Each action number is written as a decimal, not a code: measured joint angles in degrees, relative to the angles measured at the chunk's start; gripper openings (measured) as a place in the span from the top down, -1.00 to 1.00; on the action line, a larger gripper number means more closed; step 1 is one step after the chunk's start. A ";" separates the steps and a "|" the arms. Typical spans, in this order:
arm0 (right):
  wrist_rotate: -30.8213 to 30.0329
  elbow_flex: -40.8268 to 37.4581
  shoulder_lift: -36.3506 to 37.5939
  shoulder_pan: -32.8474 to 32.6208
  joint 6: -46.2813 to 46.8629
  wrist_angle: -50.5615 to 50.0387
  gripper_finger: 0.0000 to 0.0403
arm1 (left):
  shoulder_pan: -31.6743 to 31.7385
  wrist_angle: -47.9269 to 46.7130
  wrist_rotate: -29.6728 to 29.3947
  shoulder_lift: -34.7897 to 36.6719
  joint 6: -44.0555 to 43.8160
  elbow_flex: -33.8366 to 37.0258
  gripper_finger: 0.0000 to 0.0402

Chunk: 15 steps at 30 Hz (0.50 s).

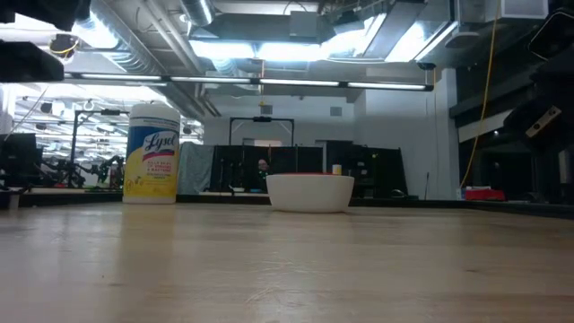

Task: Nest bowls inside each other
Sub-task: Stack the light blue bowl on the red bowl

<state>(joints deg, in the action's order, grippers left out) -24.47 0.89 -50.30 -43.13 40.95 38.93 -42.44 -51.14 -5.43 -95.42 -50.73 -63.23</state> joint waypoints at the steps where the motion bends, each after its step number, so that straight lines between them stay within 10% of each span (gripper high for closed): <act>1: -0.04 0.00 0.00 0.00 0.02 -0.01 0.85 | 0.00 0.04 -0.14 -0.04 -0.15 0.10 0.29; 7: -0.88 0.00 0.00 0.00 0.20 -0.08 0.85 | 1.25 0.73 -1.54 -1.48 -4.53 3.80 0.36; 15: -1.49 0.00 0.00 0.00 0.61 0.10 0.85 | 12.15 19.05 1.62 -1.67 3.12 7.86 0.97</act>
<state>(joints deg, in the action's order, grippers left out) -25.96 0.89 -50.30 -43.13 41.56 39.03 -30.29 -32.09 -3.80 -97.09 -47.61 -55.37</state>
